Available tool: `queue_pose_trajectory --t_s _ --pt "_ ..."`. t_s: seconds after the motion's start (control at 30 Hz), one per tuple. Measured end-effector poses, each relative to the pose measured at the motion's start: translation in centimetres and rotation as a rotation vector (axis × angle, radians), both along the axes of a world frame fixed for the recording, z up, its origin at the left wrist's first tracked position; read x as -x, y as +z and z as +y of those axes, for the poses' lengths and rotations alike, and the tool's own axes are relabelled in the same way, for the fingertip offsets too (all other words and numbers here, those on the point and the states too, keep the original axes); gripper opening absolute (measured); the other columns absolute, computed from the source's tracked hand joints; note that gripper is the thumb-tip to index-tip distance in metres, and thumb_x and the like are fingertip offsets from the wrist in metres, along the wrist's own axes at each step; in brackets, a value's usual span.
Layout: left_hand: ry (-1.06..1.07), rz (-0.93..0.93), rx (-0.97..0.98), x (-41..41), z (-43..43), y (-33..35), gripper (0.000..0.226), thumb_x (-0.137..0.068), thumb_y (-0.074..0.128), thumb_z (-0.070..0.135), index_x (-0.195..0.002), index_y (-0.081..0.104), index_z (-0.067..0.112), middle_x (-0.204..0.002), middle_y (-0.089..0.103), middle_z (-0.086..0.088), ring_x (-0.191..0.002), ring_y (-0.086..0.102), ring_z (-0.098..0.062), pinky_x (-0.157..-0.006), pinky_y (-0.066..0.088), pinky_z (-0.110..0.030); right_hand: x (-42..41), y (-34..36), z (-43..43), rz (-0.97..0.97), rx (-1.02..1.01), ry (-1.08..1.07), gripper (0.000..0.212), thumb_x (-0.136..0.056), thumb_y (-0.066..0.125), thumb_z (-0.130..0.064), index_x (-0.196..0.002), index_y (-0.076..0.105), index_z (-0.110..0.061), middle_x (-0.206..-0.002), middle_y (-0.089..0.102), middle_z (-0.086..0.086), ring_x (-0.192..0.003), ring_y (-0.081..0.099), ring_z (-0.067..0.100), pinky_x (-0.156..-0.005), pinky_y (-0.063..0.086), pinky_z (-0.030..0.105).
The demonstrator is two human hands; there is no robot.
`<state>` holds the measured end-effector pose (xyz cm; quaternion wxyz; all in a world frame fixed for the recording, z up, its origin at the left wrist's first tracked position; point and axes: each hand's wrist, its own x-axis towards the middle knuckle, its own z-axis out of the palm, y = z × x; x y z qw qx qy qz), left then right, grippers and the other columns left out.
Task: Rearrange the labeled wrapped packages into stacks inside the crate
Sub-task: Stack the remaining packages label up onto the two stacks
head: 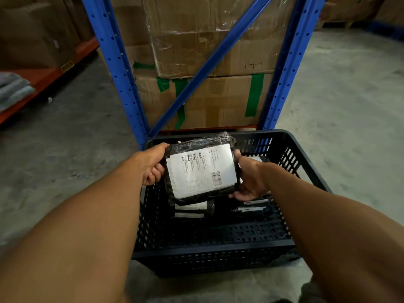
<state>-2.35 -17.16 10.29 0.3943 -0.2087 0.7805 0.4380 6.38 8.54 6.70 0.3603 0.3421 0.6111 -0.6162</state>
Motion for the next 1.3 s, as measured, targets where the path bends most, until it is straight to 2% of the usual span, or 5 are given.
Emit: queue_pose_trajectory --t_s 0.13,0.23,0.43,0.8,1.3 --pt "0.014 -0.055 -0.025 0.3 -0.2 -1.0 0.071 -0.083 0.03 0.07 -0.034 0.041 0.02 -0.038 0.027 0.008 -0.028 0.019 -0.006 -0.034 0.015 -0.007 -0.4 0.8 0.7 0.14 0.239 0.036 0.105 -0.061 0.046 -0.093 -0.129 0.06 -0.015 -0.133 0.059 0.022 -0.122 0.051 0.049 -0.071 0.056 0.063" --pt "-0.132 -0.134 0.021 -0.3 -0.5 -1.3 0.061 -0.09 0.031 0.056 -0.052 0.057 0.016 -0.046 0.045 0.002 -0.032 0.035 -0.008 -0.032 0.027 -0.012 -0.3 1.2 1.5 0.329 0.148 0.115 0.081 -0.064 0.086 -0.045 -0.134 0.052 -0.017 -0.131 0.063 0.017 -0.115 0.063 0.037 -0.088 0.055 0.061" --pt "-0.176 -0.037 -0.399 -1.5 2.1 -0.7 0.09 -0.073 0.045 0.083 -0.128 0.062 0.013 -0.127 0.064 -0.019 -0.113 0.061 -0.035 -0.098 0.045 -0.049 1.9 5.0 1.8 0.348 -0.2 0.501 0.061 -0.059 0.088 -0.04 -0.112 0.067 -0.018 -0.093 0.079 0.005 -0.084 0.076 0.021 -0.073 0.062 0.037" --pt "0.149 0.118 -0.738 -1.8 4.7 -1.2 0.042 -0.089 0.064 0.039 -0.115 0.069 0.006 -0.111 0.074 -0.018 -0.095 0.073 -0.031 -0.071 0.059 -0.043 2.8 4.7 0.4 0.465 -0.1 -0.018 0.084 -0.052 0.09 -0.053 -0.121 0.065 -0.011 -0.111 0.076 0.008 -0.101 0.073 0.032 -0.096 0.053 0.052" --pt "-0.13 -0.104 -0.227 -4.0 1.9 -3.9 0.049 -0.082 0.073 0.01 -0.128 0.057 0.003 -0.125 0.065 -0.019 -0.112 0.062 -0.038 -0.087 0.05 -0.061 -0.1 -2.0 -3.6 0.245 -0.183 0.132 0.084 -0.055 0.093 -0.028 -0.127 0.056 -0.004 -0.117 0.072 0.016 -0.103 0.07 0.038 -0.092 0.054 0.059"
